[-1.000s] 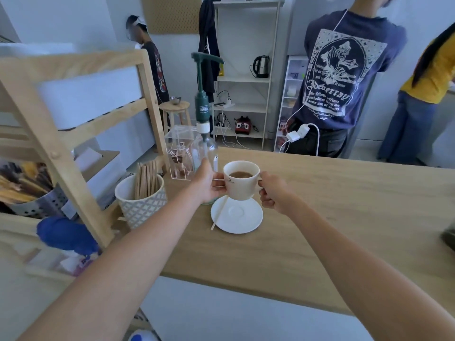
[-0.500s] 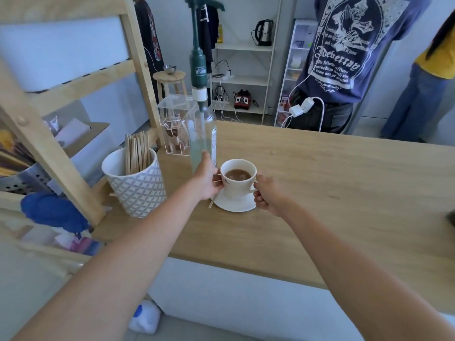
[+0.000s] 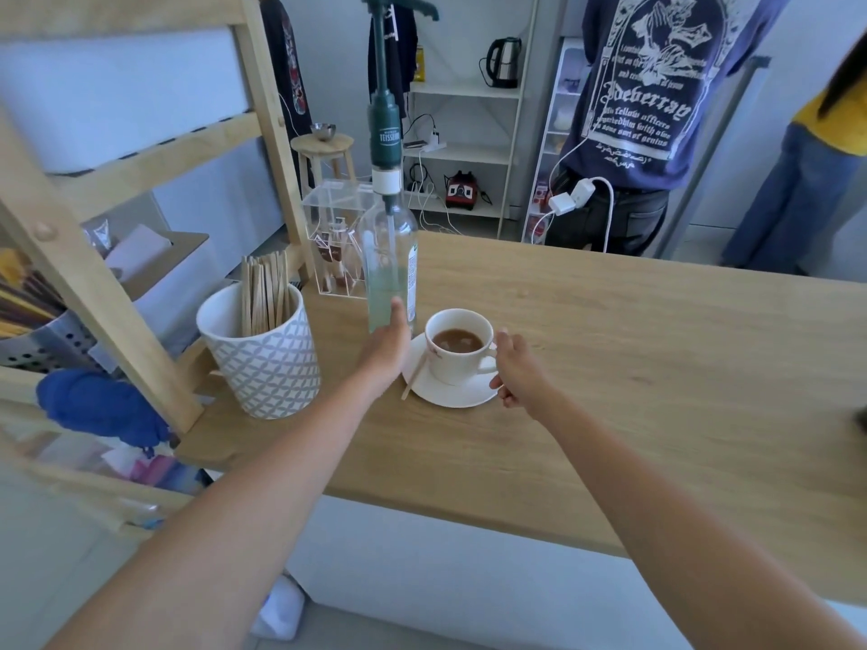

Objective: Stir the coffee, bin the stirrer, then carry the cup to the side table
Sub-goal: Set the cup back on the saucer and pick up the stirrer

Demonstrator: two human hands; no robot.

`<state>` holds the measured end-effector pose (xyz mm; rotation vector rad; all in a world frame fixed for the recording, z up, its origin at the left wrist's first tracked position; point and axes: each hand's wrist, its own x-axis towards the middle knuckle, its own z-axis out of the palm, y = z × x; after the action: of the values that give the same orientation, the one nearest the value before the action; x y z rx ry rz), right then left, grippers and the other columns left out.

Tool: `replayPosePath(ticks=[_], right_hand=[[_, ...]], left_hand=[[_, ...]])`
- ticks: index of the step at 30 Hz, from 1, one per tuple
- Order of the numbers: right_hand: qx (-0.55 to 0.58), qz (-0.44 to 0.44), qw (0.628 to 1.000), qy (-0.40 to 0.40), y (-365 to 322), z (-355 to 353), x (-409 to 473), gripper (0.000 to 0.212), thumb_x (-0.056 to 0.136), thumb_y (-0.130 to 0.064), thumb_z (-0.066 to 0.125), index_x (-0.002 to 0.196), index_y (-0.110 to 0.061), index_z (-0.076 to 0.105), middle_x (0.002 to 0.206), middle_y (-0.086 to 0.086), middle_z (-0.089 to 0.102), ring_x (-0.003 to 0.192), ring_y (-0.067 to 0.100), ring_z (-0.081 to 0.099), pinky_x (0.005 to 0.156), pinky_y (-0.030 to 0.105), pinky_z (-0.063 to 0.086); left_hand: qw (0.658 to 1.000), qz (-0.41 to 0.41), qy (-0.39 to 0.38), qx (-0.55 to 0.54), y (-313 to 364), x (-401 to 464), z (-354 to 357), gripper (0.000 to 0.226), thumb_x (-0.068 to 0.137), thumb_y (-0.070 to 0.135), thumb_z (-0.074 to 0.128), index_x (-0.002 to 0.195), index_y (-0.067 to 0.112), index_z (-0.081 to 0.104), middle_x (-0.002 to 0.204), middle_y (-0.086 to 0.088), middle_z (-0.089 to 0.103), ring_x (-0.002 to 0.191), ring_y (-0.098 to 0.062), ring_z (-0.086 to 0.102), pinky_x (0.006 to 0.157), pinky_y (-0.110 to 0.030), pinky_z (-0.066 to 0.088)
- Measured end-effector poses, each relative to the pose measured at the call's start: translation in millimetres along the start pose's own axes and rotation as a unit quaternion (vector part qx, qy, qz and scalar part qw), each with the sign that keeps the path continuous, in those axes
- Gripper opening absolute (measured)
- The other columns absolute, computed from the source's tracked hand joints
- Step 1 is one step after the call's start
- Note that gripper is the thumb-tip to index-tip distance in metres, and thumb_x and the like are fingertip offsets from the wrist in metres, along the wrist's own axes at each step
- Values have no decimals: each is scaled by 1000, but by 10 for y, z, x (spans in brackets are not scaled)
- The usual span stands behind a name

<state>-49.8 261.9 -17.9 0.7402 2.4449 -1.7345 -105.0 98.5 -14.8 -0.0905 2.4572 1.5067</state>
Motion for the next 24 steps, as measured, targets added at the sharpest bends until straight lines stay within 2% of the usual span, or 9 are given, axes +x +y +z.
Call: replayPosePath(ticks=[1,3,5,7,11,15,19,21,24], right_hand=[[-67,-40,996,44,-7,-2,-29,43,99,-45,24,111,-11,46,87,16,59,70,29,56,54,29,40],[-214,-156,954,140,9,30,-135,39,100,-39,28,112,-7,46,104,17,62,90,36,60,64,36,42],[-323,-252,897,164,78,159,-231,32,99,-32,35,115,-6,48,112,14,60,90,39,62,64,37,45],[-387,-317,856,131,172,346,-280,29,97,-24,41,117,-6,52,111,12,59,84,40,63,53,33,39],[-406,-384,827,57,233,596,-268,18,86,-10,55,94,1,66,87,20,63,57,42,62,38,22,22],[-458,-363,810,42,200,763,-145,33,95,-18,44,122,-8,59,113,16,59,90,39,63,59,37,43],[-478,-353,804,14,205,834,-99,40,93,-20,44,129,-12,57,120,18,56,108,34,57,81,39,46],[-466,-371,803,31,199,832,-111,32,85,-16,58,114,-11,69,105,21,62,96,35,62,75,36,49],[-477,-385,787,67,186,836,-127,18,50,-16,86,64,-15,74,59,8,61,47,25,60,40,22,42]], left_hand=[[998,31,18,50,-80,-28,-32,69,95,63,2,82,26,60,86,1,58,78,-14,55,66,-28,36],[985,83,59,143,-268,-79,-74,58,102,49,11,70,21,51,70,-1,52,66,-18,53,60,-31,36],[964,103,80,233,-532,-38,-93,48,104,35,20,114,11,61,114,-13,63,111,-30,57,89,-39,44],[945,88,74,307,-740,8,-101,49,103,27,25,147,9,36,152,-13,37,142,-29,30,115,-42,27],[915,114,65,382,-914,-2,-48,54,102,30,22,153,11,22,161,-9,19,150,-23,10,122,-40,8],[905,117,73,402,-952,1,-31,55,102,32,20,154,16,21,162,-7,16,150,-21,6,122,-40,2],[902,105,65,413,-955,0,-11,56,101,34,17,155,18,15,164,-5,10,151,-19,1,122,-39,-1],[901,105,64,416,-955,4,-17,56,101,34,16,155,18,14,164,-5,9,151,-19,1,122,-39,-2],[898,104,61,423,-948,-12,-14,56,101,35,15,155,18,11,164,-5,7,151,-18,0,122,-39,-2]])
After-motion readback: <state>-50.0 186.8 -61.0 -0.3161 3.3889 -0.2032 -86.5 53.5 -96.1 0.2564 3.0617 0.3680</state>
